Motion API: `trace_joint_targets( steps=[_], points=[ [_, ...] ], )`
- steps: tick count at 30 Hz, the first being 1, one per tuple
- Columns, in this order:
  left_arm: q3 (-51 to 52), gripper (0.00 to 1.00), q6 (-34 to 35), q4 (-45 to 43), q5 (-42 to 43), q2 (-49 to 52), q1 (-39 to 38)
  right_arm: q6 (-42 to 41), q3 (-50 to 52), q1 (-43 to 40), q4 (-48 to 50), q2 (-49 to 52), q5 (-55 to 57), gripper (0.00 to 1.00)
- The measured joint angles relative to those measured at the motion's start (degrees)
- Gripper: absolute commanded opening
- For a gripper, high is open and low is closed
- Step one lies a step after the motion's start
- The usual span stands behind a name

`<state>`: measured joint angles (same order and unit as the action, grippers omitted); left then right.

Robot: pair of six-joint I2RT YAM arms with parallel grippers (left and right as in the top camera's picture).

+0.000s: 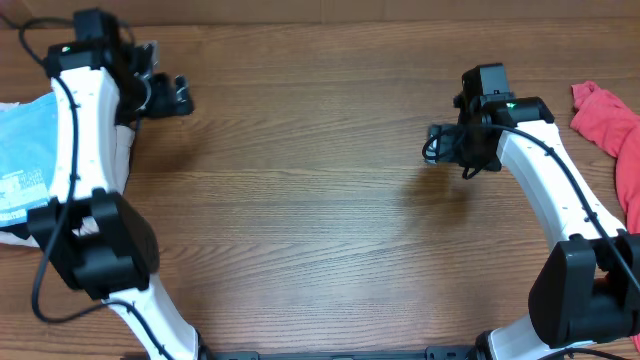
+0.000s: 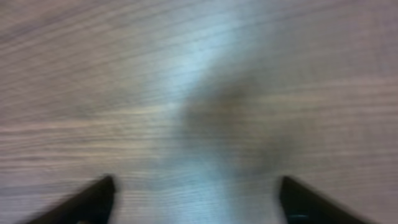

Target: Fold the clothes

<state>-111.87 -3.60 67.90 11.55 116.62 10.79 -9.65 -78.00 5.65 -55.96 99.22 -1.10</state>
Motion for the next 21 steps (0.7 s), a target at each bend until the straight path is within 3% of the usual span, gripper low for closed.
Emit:
trace_joint_targets(
  steps=[5, 8, 15, 21],
  points=[
    [-0.35, 1.00, 0.02, 1.42, 0.04, -6.78, -5.95, 0.24, -0.09, 0.00, 10.78, 0.00, -5.35, 1.00],
    [-0.48, 1.00, 0.76, 6.34, -0.33, -7.30, -8.00, 0.20, -1.03, -0.04, 10.75, 0.00, -7.26, 1.00],
    [-0.48, 1.00, 6.25, 15.76, -2.21, -7.15, -9.31, -0.74, -9.92, -1.25, -4.31, -0.48, -8.74, 1.00],
    [-0.46, 1.00, 8.24, 23.56, -2.34, -7.15, -9.31, -4.37, -10.54, -1.53, -11.23, -7.15, -6.10, 1.00]
  ],
)
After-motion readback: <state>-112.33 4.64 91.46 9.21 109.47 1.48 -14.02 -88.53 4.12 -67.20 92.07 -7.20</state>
